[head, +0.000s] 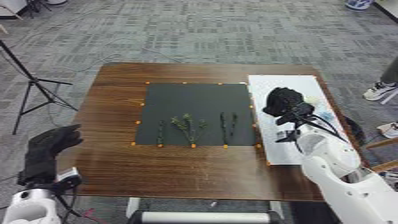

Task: Arrange flowers

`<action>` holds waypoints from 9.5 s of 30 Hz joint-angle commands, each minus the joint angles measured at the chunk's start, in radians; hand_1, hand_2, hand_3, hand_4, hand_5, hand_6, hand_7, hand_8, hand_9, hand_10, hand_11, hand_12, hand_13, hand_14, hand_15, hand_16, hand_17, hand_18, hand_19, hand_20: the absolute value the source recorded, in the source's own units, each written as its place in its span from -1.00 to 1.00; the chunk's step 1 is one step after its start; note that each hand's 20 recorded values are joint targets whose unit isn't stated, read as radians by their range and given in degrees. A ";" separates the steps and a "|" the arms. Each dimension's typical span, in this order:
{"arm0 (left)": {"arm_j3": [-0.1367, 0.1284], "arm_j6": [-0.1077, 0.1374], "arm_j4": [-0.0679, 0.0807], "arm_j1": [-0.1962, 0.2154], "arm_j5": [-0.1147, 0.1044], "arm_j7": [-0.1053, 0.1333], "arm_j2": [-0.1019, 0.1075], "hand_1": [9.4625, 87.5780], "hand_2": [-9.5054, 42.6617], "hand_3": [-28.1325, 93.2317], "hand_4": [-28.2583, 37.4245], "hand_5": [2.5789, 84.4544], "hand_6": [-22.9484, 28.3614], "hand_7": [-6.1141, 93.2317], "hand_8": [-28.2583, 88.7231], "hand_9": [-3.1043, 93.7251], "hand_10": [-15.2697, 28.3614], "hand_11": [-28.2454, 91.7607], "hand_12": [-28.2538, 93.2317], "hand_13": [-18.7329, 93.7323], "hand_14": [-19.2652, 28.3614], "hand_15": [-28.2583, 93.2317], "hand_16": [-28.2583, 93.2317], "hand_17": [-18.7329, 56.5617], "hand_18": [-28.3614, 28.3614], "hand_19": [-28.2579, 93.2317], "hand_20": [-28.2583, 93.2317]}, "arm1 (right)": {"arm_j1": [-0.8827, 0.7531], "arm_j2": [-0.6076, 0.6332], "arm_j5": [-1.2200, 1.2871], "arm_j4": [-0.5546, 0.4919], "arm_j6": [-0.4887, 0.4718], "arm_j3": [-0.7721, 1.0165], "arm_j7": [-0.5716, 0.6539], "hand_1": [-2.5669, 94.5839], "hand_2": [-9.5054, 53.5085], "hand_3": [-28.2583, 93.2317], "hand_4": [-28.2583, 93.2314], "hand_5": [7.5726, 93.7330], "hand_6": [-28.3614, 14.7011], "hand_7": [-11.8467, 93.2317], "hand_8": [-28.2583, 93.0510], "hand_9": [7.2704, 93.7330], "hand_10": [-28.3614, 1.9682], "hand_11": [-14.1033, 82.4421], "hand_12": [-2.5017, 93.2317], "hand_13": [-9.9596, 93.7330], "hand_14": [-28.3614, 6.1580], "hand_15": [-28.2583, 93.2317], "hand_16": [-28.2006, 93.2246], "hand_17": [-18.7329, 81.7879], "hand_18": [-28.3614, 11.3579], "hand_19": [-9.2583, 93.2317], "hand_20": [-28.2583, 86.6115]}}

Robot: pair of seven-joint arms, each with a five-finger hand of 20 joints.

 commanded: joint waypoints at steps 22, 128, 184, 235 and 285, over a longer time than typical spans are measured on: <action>-0.006 0.103 -0.005 0.011 -0.051 0.045 -0.056 -0.31 0.03 0.55 -0.94 0.33 -0.01 -0.36 -0.67 0.28 0.32 -0.02 -0.30 0.22 0.54 0.33 -0.57 -0.27 0.53 0.15 0.00 | 0.197 -0.333 -0.063 0.084 -0.108 -0.425 -0.262 0.19 -1.00 0.53 -0.92 0.55 0.39 -0.10 -0.30 0.92 0.43 -0.15 -0.23 0.94 0.63 0.67 -0.01 0.39 -0.61 0.96 0.23; 0.048 -0.071 0.022 -0.129 0.000 0.020 0.118 -0.37 -0.22 0.57 -0.86 0.30 -0.01 -0.39 -0.66 0.26 0.32 -0.03 -0.30 0.19 0.56 0.30 -0.56 -0.30 0.52 0.12 0.00 | 0.344 -0.596 -0.445 0.443 0.050 -0.509 -0.164 0.08 -1.00 0.49 -0.88 0.55 0.44 -0.24 -0.54 0.82 0.29 -0.47 -0.62 0.97 0.62 0.81 -0.06 0.46 -0.66 1.00 0.27; 0.039 -0.076 0.008 -0.113 0.007 0.008 0.106 -0.34 -0.31 0.56 -0.81 0.30 -0.01 -0.39 -0.66 0.26 0.32 -0.03 -0.30 0.18 0.55 0.30 -0.57 -0.33 0.53 0.10 0.00 | 0.376 -0.567 -0.470 0.381 -0.191 -0.504 -0.072 -0.18 -1.00 0.66 -0.93 0.01 0.07 -0.38 -0.72 0.16 -0.03 -0.51 -0.76 0.92 0.65 0.83 -0.04 0.42 -0.61 1.00 0.24; 0.006 -0.061 -0.015 -0.067 0.008 0.012 0.091 -0.32 -0.34 0.56 -0.80 0.30 -0.01 -0.39 -0.66 0.26 0.32 -0.04 -0.30 0.18 0.55 0.29 -0.57 -0.33 0.53 0.09 0.00 | 0.434 -0.350 -0.082 0.116 -0.113 -0.511 -0.038 -0.51 -0.97 0.51 -0.84 0.05 0.04 -0.45 -0.69 0.18 -0.08 -0.53 -0.76 0.90 0.53 0.85 -0.04 0.39 -0.75 1.00 0.24; 0.015 -0.041 -0.041 -0.024 0.006 0.019 0.049 -0.32 -0.35 0.56 -0.80 0.30 -0.03 -0.38 -0.66 0.26 0.31 -0.04 -0.30 0.18 0.55 0.29 -0.57 -0.35 0.53 0.07 -0.02 | -0.187 0.067 -0.108 0.050 0.011 0.274 0.016 -0.28 -1.00 0.63 -0.90 0.08 0.30 -0.27 -0.75 0.42 0.13 -0.35 -0.59 0.71 0.30 0.80 -0.06 0.17 -0.76 0.82 0.33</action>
